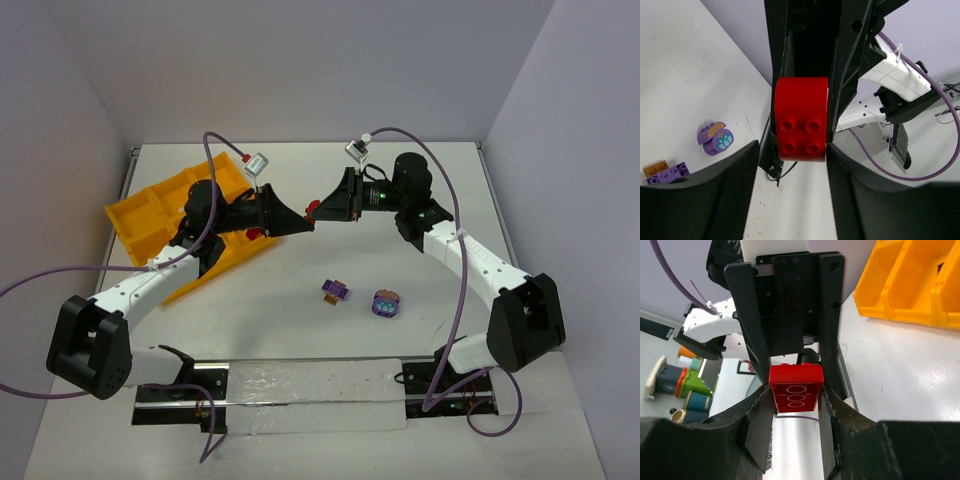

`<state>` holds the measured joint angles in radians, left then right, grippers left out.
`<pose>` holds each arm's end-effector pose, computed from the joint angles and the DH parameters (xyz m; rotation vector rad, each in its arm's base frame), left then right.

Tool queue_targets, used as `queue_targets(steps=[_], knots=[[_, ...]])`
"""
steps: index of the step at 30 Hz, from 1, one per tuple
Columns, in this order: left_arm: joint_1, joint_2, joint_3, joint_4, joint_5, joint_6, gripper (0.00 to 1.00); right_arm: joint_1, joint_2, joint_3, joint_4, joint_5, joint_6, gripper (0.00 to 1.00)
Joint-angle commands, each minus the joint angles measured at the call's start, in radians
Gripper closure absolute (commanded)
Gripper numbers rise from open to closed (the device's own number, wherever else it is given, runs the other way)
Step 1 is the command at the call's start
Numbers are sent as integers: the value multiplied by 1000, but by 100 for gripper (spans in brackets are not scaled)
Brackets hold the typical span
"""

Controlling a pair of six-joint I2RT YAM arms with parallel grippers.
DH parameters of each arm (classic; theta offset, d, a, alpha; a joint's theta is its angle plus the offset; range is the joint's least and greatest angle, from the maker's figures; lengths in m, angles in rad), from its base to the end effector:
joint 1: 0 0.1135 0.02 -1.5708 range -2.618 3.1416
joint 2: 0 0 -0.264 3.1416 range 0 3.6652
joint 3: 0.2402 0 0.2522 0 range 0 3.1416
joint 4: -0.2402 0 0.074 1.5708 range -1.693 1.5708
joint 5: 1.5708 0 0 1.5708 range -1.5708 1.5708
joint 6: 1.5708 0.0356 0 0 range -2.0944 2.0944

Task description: Sort the legos into containers by color

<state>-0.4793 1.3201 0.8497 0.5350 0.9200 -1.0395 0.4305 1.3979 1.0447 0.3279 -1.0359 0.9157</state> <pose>0.2491 -0.1614 0.3179 0.3833 1.8330 -1.8109 0.2756 0.1602 0.3428 -0.5057 1.8671 1.7812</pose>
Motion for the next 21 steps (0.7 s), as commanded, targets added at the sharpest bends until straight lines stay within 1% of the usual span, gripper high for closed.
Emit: queue_targets(steps=[1, 3, 5, 6, 7, 9, 10, 12, 13, 14, 15, 16, 17, 20, 21], knots=[[-7, 4, 22, 99, 7, -24, 46, 10, 1, 6, 33, -14, -11, 100], [-7, 8, 19, 118, 12, -35, 57, 11, 3, 8, 28, -11, -14, 100], [-7, 10, 20, 123, 13, -41, 64, 10, 3, 8, 27, -10, -15, 100], [-7, 11, 21, 125, 14, -42, 70, 10, 3, 8, 26, -10, -16, 100], [-7, 11, 21, 125, 15, -43, 76, 10, 2, 7, 24, -9, -17, 100], [-7, 14, 19, 125, 17, -45, 94, 10, 0, 5, 23, -6, -18, 100], [-7, 14, 18, 125, 19, -45, 99, 10, 0, 5, 23, -5, -17, 100], [-7, 12, 11, 125, 20, -46, 100, 10, -2, 6, 17, -1, -19, 99], [-7, 11, 8, 124, 20, -47, 100, 10, -2, 7, 12, 3, -21, 97], [-7, 8, 5, 122, 17, -45, 100, 9, -2, 9, -4, 12, -30, 92], [-6, 3, 2, 109, 11, -38, 100, 7, -3, 15, -31, 25, -44, 78], [-6, -6, 0, 82, 4, -28, 100, 5, -6, 25, -59, 37, -57, 58], [-5, -7, 0, 79, -2, -16, 100, 5, -7, 26, -80, 39, -69, 55], [-3, -29, 2, -34, -39, 43, 100, -6, -21, 58, -201, 94, -120, 23], [-1, -33, 2, -60, -53, 56, 100, -11, -27, 74, -230, 116, -146, 16]])
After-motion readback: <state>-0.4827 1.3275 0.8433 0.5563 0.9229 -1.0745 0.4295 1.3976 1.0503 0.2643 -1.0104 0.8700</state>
